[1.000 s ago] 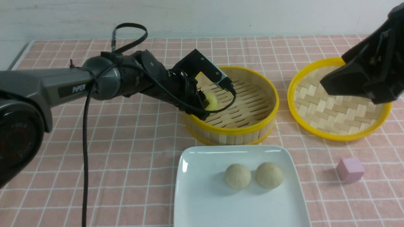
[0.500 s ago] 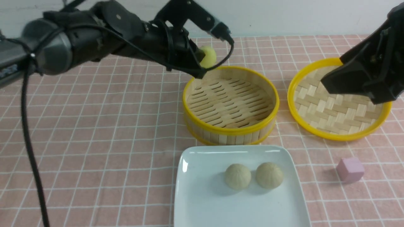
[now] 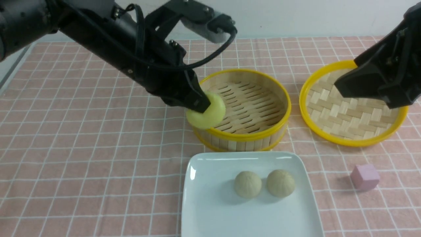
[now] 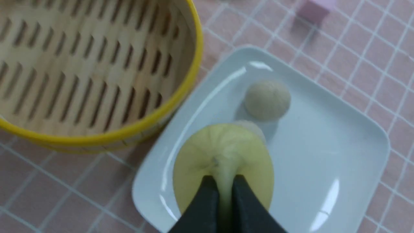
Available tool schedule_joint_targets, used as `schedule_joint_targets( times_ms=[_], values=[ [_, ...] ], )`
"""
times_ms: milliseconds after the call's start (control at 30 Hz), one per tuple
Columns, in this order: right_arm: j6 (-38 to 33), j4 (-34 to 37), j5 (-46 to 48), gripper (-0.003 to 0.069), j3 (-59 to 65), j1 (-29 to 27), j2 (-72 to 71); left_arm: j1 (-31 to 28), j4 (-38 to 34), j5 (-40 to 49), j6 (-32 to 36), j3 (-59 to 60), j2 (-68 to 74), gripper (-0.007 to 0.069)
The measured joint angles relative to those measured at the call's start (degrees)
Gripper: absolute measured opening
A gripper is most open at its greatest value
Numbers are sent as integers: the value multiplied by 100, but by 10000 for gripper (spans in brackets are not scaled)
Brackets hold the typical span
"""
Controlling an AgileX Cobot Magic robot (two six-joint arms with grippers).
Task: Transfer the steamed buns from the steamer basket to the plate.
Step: Use the left arm to put the steamed stuffed bun into the plate
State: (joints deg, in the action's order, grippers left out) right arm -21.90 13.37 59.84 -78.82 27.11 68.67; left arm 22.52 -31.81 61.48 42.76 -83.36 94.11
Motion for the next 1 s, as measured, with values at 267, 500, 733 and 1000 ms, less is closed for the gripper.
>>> schedule_joint_targets(
  times_ms=[267, 500, 733, 1000],
  values=[
    [-11, 5, -23, 422, 0, 0, 0, 0, -7, 7, -29, 410, 1083, 22],
    [-11, 5, -18, 422, 0, 0, 0, 31, -193, -58, -34, 436, 1768, 22],
    [-11, 24, -18, 422, 0, 0, 0, 122, -260, -80, 85, 436, 2040, 25],
    [-11, 24, -18, 422, 0, 0, 0, 122, -372, -16, 102, 436, 2040, 117]
  ],
)
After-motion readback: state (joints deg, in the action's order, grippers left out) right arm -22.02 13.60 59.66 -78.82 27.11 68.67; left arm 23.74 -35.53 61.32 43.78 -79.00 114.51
